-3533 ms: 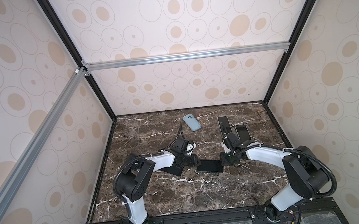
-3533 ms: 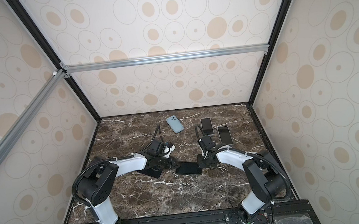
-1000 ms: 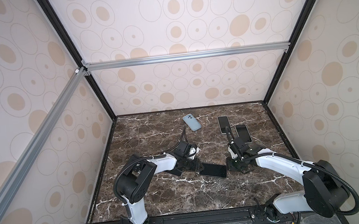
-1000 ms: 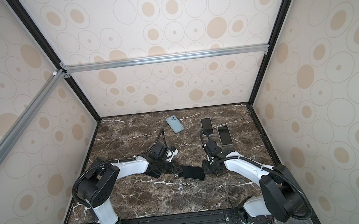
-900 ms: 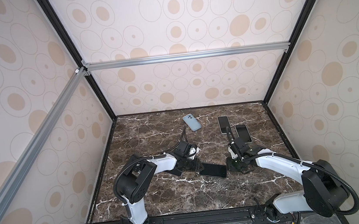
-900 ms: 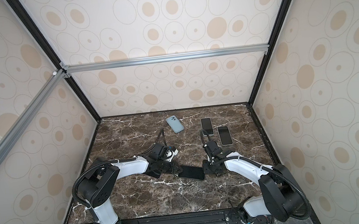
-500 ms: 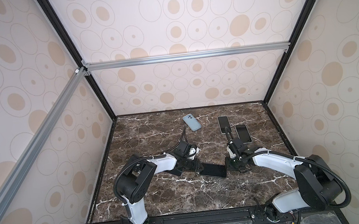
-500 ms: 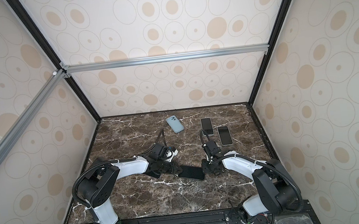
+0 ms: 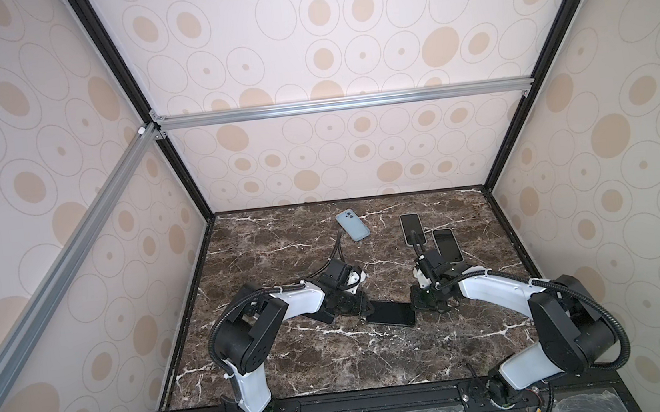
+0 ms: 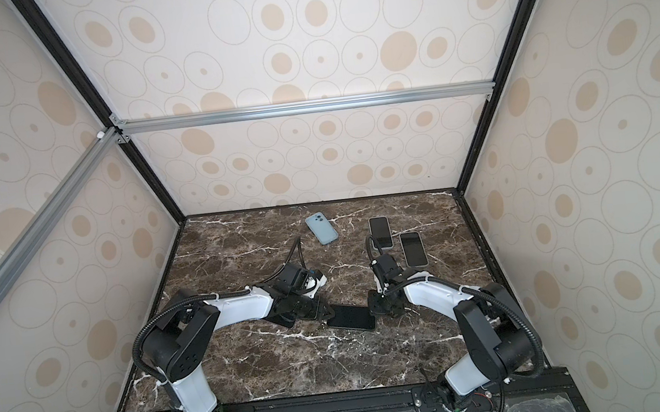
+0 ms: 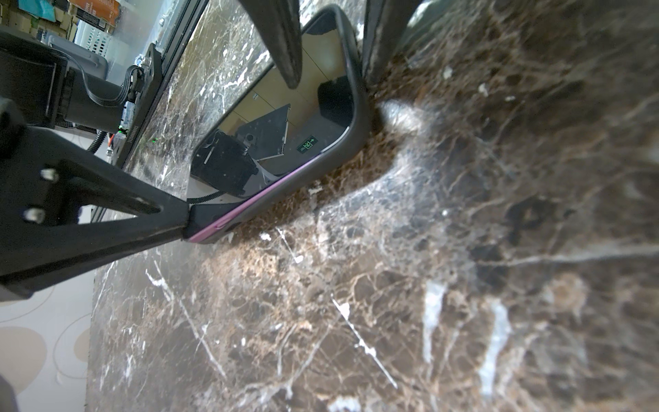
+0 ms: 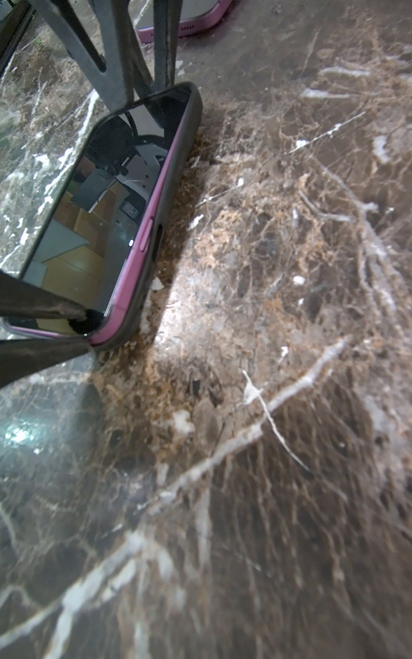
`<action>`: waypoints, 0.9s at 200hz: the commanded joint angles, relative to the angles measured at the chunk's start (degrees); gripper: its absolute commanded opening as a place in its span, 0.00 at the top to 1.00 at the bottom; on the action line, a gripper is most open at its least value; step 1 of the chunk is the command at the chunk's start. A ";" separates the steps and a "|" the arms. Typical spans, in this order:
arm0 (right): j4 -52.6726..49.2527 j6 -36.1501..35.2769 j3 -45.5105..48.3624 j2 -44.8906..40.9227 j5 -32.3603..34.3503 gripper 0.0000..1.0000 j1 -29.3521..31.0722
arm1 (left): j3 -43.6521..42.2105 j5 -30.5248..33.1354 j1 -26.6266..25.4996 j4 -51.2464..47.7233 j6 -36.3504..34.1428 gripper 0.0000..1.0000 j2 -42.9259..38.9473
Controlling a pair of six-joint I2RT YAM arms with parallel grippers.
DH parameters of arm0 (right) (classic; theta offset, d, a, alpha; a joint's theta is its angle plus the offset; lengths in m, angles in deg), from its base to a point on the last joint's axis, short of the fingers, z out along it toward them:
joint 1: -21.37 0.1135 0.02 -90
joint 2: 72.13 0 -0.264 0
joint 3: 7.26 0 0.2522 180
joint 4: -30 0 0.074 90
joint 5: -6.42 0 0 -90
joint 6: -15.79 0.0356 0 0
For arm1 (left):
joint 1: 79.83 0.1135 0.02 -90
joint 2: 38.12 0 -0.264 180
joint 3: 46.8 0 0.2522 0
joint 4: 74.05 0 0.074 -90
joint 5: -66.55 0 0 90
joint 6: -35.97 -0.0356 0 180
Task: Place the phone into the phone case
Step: 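Press the pink phone into the case with the right gripper while the left holds it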
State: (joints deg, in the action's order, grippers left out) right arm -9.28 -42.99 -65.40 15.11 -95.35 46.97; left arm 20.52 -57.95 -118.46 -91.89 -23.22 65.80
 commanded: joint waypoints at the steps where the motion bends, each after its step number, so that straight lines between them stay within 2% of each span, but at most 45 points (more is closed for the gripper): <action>1: -0.37 -0.17 3.31 6.50 0.72 0.88 0.52 | 0.84 -0.57 -0.33 -0.06 -0.40 0.70 0.41; 127: -0.73 2.12 3.06 19.56 5.27 0.92 7.26 | 0.76 -0.94 -0.35 0.29 0.02 0.71 1.63; 157: -1.41 2.26 1.87 19.48 5.67 0.92 7.97 | 0.85 -0.92 -0.41 0.28 0.00 0.71 1.66; 180: -4.20 1.78 -0.25 16.27 6.77 0.91 8.67 | 1.11 -0.03 -0.38 -0.05 -0.44 0.71 1.25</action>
State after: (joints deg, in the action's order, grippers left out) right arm -14.79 -41.11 -71.26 21.13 -86.19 52.52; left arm 20.56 -57.67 -118.09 -92.21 -23.16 65.82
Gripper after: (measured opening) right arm 0.084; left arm 0.293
